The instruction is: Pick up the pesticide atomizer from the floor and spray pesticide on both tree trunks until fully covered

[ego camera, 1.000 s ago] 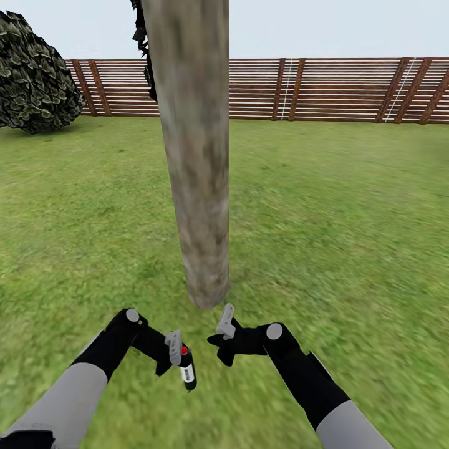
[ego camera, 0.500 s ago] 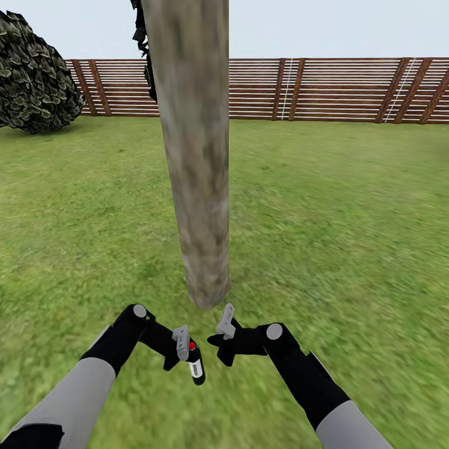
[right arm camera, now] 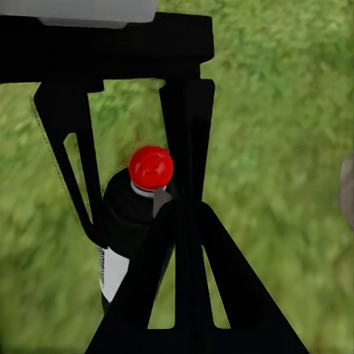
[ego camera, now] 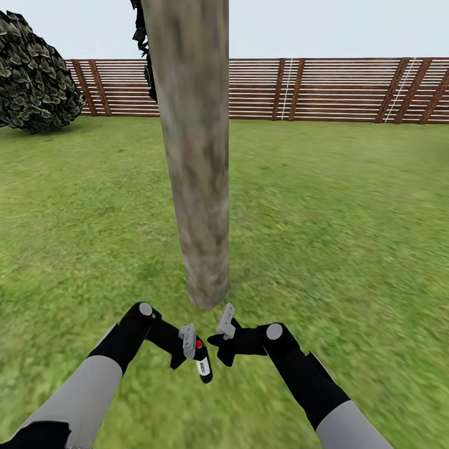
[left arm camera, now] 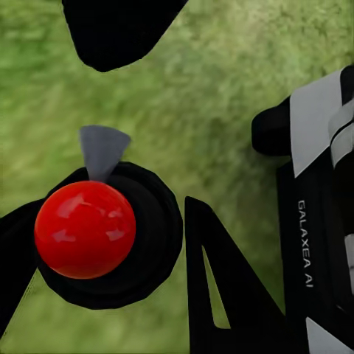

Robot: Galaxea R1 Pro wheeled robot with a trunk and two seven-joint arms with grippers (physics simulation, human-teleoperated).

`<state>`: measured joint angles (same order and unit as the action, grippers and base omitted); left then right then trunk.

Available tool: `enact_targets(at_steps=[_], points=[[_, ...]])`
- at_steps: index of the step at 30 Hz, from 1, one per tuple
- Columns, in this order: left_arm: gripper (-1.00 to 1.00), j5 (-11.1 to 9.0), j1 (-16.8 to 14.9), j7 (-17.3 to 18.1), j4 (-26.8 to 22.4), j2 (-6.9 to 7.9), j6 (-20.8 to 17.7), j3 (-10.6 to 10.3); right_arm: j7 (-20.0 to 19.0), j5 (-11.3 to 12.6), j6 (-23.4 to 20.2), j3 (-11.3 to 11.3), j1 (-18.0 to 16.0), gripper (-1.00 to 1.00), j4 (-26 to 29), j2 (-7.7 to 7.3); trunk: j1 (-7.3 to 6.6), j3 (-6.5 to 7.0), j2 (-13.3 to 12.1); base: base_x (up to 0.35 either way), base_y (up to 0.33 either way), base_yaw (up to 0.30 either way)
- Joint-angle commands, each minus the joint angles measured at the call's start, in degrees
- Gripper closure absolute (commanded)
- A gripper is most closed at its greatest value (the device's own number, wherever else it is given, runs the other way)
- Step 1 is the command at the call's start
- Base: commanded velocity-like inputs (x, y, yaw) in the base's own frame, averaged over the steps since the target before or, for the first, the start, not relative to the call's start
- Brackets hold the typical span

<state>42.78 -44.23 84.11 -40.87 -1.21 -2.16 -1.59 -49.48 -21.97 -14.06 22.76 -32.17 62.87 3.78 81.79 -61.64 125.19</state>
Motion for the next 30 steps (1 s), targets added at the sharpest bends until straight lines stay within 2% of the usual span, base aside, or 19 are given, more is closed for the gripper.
enact_targets(at_steps=[1, 11, 19, 30], points=[[1.0, 0.0, -0.2, 0.0, 0.0, -0.14, 0.0, 0.0, 0.0, 0.0, 0.0, 0.0, 0.0, 1.0, 0.0, 0.0, 0.0, 0.0, 0.0, 0.0, 0.0, 0.0], [1.0, -0.1, -0.6, 0.1, 0.0, -0.5, 0.1, 0.0, 0.0, 0.0, 0.0, 0.0, 0.0, 1.0, 0.0, 0.0, 0.0, 0.0, 0.0, 0.0, 0.0, 0.0], [1.0, -0.2, -0.6, 2.1, 0.0, -0.62, 0.6, 0.0, 0.0, 0.0, 0.0, -0.1, 0.0, 1.0, 0.0, 0.0, 0.0, 0.0, 0.0, 0.0, 0.0, 0.0], [1.0, -0.4, -0.6, 2.3, 0.0, -0.91, 1.2, 0.1, 0.0, 0.0, 0.0, -0.1, 0.0, 1.0, 0.0, 0.0, 0.0, 0.0, 0.0, 0.0, 0.0, 0.0]])
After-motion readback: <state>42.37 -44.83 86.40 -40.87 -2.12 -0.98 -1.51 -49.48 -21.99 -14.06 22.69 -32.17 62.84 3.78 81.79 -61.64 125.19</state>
